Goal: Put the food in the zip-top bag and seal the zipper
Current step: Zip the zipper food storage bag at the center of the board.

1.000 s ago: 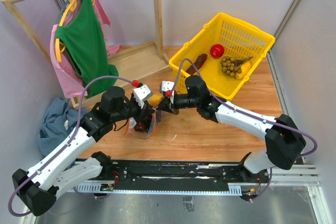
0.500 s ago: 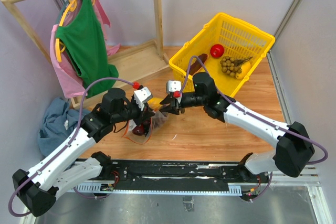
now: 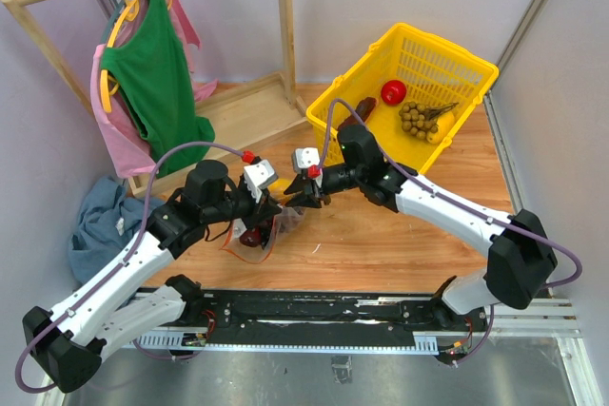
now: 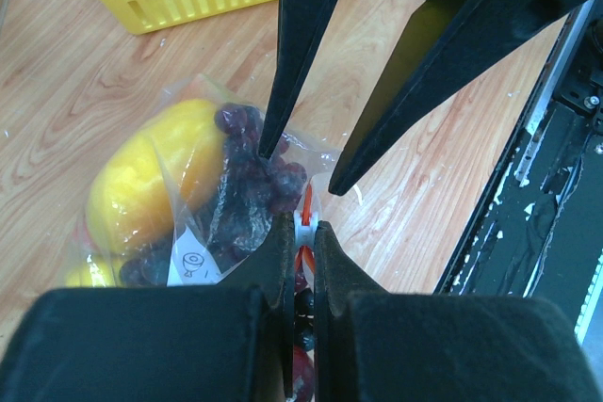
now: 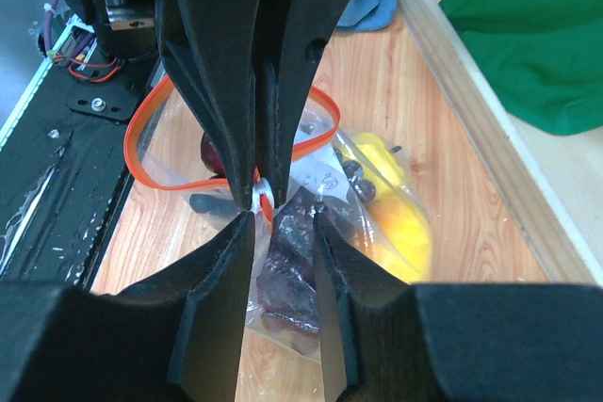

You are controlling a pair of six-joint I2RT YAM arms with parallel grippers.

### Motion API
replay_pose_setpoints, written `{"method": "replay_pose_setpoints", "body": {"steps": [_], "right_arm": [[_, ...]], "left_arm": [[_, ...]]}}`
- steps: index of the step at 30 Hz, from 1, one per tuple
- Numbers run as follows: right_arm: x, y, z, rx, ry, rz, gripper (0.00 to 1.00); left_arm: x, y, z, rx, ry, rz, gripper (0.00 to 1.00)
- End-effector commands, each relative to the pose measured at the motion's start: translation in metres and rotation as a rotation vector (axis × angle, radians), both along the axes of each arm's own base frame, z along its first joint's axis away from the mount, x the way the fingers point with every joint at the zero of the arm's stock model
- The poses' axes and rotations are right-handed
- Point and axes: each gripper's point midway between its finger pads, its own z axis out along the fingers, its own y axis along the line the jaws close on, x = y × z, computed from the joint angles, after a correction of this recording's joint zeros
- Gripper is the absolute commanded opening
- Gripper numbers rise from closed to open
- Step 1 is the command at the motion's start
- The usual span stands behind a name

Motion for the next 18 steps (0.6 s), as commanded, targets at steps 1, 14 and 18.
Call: {"method": "replay_pose_setpoints", "body": {"steps": [1, 14, 18], "right_arm": [[-0.007, 0.008, 0.006, 0.006, -0.001, 0.060, 0.31], [-0.010, 0.014, -0.008, -0.046, 0.018, 0.085, 0.18], [-0.009, 0.014, -0.008, -0.045, 0.005, 0.080, 0.01]], "left_arm": [[-0.001, -0.003, 0.005, -0.015, -0.032, -0.025, 0.00], [-0.003, -0.003, 0.006, -0.019, -0.035, -0.033, 0.00], [-0.004, -0.004, 0.006, -0.020, -0.032, -0.039, 0.01]]}}
